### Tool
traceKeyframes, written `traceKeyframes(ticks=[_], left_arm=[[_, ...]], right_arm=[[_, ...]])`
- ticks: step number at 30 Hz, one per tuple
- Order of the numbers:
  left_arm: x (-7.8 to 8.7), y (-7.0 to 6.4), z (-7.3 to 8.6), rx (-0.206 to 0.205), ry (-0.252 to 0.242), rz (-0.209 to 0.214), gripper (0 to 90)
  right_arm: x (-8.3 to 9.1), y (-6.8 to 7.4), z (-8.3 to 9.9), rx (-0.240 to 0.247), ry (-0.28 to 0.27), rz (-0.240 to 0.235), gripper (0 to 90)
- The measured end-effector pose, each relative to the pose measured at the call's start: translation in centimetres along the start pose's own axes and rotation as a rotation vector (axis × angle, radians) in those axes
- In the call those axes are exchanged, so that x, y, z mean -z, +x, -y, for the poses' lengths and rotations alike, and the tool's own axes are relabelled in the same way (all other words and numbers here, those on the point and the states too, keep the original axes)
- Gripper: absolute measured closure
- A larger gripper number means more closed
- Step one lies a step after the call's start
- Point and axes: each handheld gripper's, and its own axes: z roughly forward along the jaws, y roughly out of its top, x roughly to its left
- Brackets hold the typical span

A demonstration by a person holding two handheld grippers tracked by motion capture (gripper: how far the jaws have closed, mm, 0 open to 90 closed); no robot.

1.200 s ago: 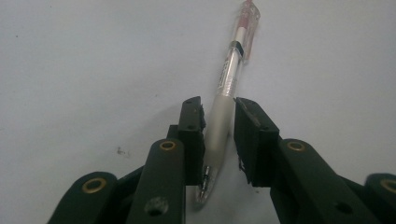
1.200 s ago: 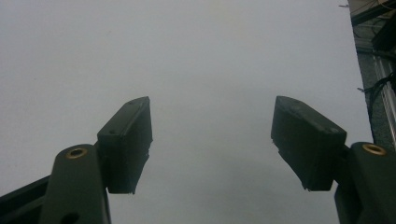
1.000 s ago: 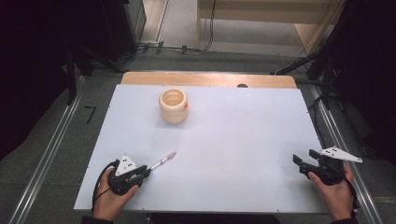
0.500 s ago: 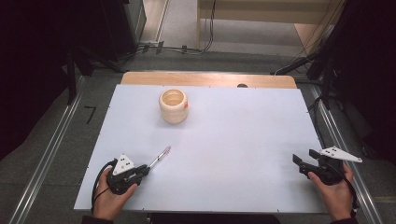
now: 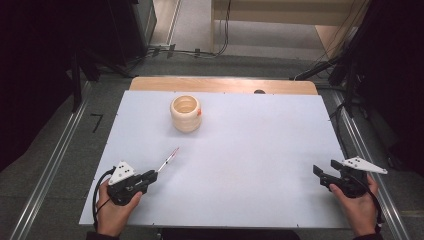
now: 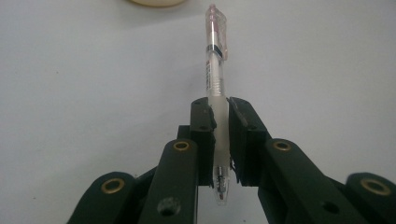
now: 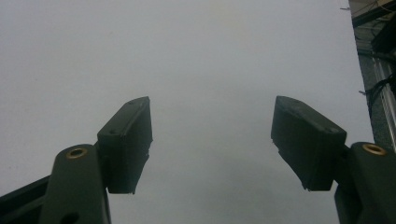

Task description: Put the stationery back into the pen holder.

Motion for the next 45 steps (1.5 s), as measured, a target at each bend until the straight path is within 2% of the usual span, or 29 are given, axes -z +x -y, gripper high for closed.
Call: traceKeyframes(ticks=[5, 10, 18, 19, 24, 30, 37, 45], left_arm=[[0.3, 0.0, -0.7, 0.012, -0.021, -0.002, 81.7], [0.6, -0.1, -1.8, 0.007, -0.051, 0.001, 81.7], [0.5, 0.4, -4.8, 0.002, -0.087, -0.034, 81.8], [0.5, 0.4, -4.8, 0.002, -0.087, -0.034, 81.8], [-0.4, 1.0, -7.0, -0.003, -0.095, -0.054, 81.7], [-1.9, 1.5, -8.7, 0.001, -0.082, -0.062, 81.7], [-2.9, 1.6, -9.7, 0.003, -0.079, -0.067, 81.7], [-3.9, 2.1, -10.7, 0.016, -0.098, -0.075, 81.7]], right_arm=[[0.0, 0.0, 0.0, -0.001, 0.0, 0.0, 27.8], [0.0, 0.0, 0.0, -0.003, 0.001, 0.002, 27.8], [-0.1, 0.2, 0.0, -0.003, 0.004, -0.003, 27.8], [-0.1, 0.2, 0.0, -0.001, 0.003, -0.004, 27.8], [-0.1, 0.2, 0.0, -0.002, 0.006, -0.008, 27.8], [-0.2, 0.1, 0.0, -0.001, 0.004, -0.011, 27.8], [-0.2, 0.0, 0.0, -0.003, 0.005, -0.011, 27.8], [-0.3, 0.1, 0.0, -0.002, 0.009, -0.013, 27.8]])
